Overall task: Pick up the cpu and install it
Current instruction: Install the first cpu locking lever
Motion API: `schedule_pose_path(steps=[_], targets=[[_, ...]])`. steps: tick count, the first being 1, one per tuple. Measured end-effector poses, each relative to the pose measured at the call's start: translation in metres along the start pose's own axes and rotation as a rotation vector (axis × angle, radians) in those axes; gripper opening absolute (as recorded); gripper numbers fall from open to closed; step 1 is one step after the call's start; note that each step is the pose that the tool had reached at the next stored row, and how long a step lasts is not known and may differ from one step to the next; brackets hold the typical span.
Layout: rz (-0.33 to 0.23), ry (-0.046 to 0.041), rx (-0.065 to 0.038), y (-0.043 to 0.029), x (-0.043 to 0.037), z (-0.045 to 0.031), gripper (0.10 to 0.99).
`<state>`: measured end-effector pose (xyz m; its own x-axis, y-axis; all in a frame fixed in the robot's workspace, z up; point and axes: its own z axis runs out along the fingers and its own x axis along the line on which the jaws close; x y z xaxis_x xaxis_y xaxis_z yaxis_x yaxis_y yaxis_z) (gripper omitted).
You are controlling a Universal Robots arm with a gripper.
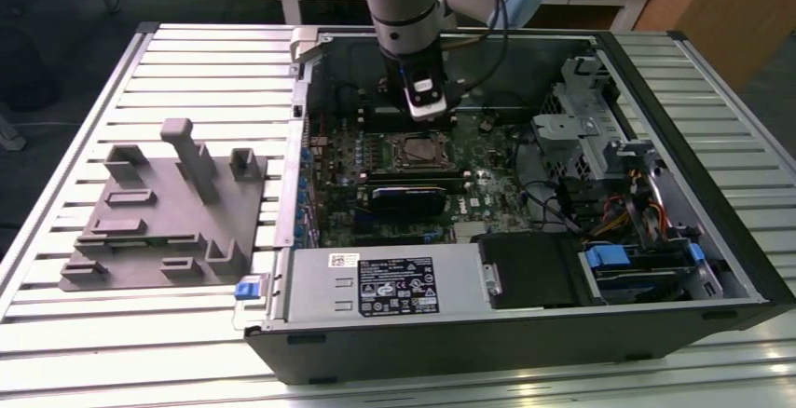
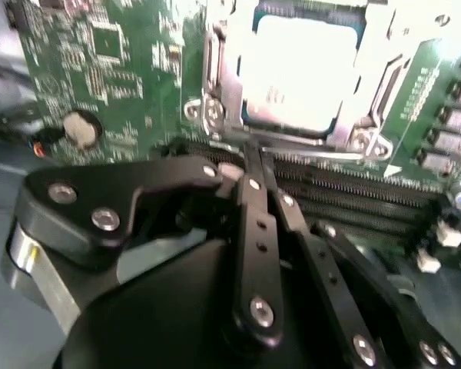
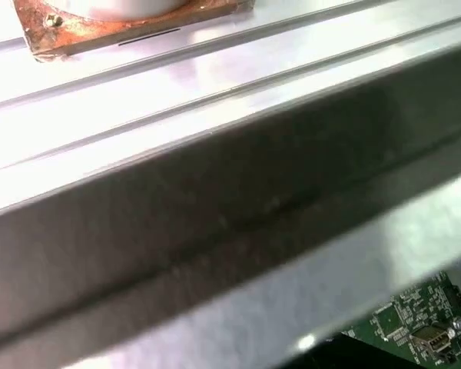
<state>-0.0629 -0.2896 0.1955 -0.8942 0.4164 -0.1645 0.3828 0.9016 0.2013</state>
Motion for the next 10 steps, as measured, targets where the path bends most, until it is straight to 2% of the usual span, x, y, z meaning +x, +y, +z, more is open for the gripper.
schedule_pose_path(steps=[10], targets=[[-0.002,-0.0025,0.006,-0.0001,0.0002,0.0007,0.106]])
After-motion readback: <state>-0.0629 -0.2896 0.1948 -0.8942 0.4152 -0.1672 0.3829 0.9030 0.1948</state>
